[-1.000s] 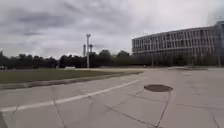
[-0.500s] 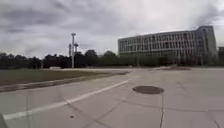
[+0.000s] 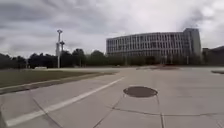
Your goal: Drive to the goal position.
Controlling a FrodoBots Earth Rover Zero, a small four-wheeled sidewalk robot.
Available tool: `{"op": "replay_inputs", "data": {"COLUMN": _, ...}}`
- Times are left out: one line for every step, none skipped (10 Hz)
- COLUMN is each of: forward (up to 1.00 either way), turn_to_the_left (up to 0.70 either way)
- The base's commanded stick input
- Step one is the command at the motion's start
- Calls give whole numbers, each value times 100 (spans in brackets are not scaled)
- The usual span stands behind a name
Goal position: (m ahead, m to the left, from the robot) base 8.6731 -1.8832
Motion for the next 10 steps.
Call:
{"op": "replay_inputs", "data": {"forward": 70, "turn_to_the_left": 0}}
{"op": "replay_inputs", "data": {"forward": 70, "turn_to_the_left": 0}}
{"op": "replay_inputs", "data": {"forward": 70, "turn_to_the_left": 0}}
{"op": "replay_inputs", "data": {"forward": 70, "turn_to_the_left": 0}}
{"op": "replay_inputs", "data": {"forward": 70, "turn_to_the_left": 0}}
{"op": "replay_inputs", "data": {"forward": 70, "turn_to_the_left": -1}}
{"op": "replay_inputs", "data": {"forward": 70, "turn_to_the_left": -14}}
{"op": "replay_inputs", "data": {"forward": 70, "turn_to_the_left": -34}}
{"op": "replay_inputs", "data": {"forward": 70, "turn_to_the_left": -34}}
{"op": "replay_inputs", "data": {"forward": 70, "turn_to_the_left": -34}}
